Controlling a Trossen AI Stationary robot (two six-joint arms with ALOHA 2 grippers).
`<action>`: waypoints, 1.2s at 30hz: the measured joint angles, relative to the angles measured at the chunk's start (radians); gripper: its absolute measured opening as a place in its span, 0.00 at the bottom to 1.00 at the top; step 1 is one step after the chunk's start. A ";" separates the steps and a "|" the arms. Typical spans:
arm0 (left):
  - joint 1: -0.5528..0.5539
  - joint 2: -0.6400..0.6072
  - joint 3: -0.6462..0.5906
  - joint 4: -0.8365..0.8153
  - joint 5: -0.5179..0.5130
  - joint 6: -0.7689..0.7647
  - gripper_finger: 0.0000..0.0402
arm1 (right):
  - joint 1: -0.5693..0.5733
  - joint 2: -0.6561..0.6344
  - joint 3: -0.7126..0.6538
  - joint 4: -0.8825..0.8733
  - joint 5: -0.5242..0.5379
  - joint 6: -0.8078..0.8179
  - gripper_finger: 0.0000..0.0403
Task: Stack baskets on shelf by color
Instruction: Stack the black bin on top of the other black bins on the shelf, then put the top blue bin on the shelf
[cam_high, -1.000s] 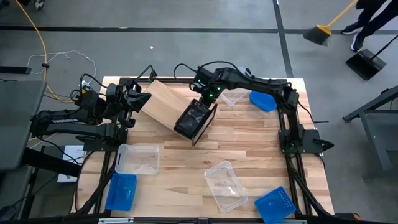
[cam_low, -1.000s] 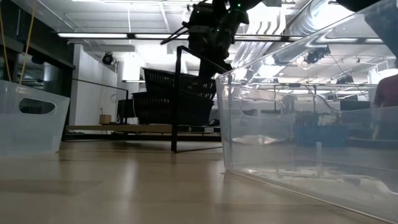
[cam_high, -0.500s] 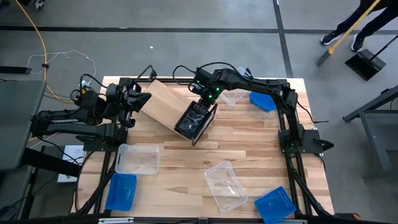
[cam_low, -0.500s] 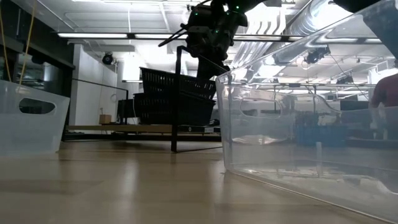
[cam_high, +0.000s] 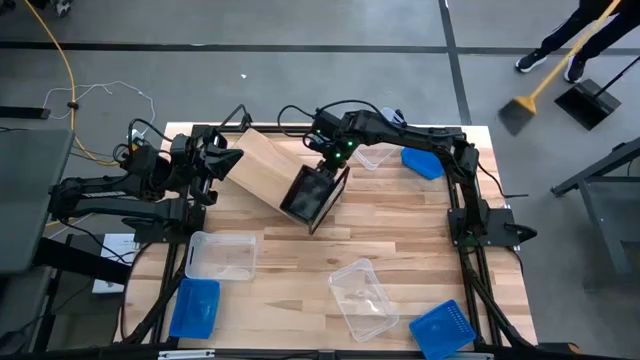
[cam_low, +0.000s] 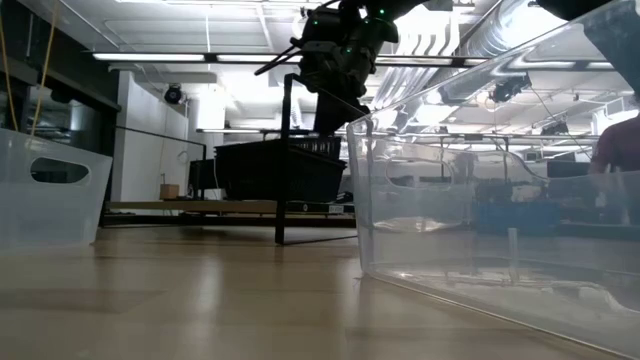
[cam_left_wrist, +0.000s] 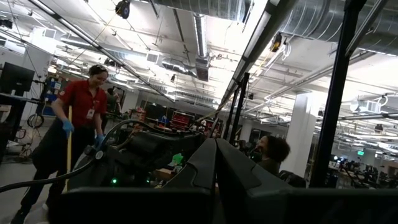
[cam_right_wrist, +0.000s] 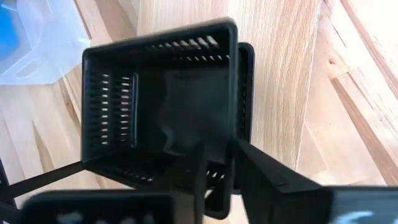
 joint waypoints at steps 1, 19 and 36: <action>0.000 0.000 0.000 0.000 0.000 0.000 0.00 | 0.000 0.000 0.000 0.008 0.000 0.001 0.23; 0.000 0.000 0.000 -0.006 0.000 0.000 0.00 | 0.002 -0.153 0.014 -0.023 0.094 -0.206 0.37; 0.000 -0.001 0.000 -0.053 0.000 0.001 0.00 | 0.162 -0.790 -0.607 0.374 0.290 -0.016 0.35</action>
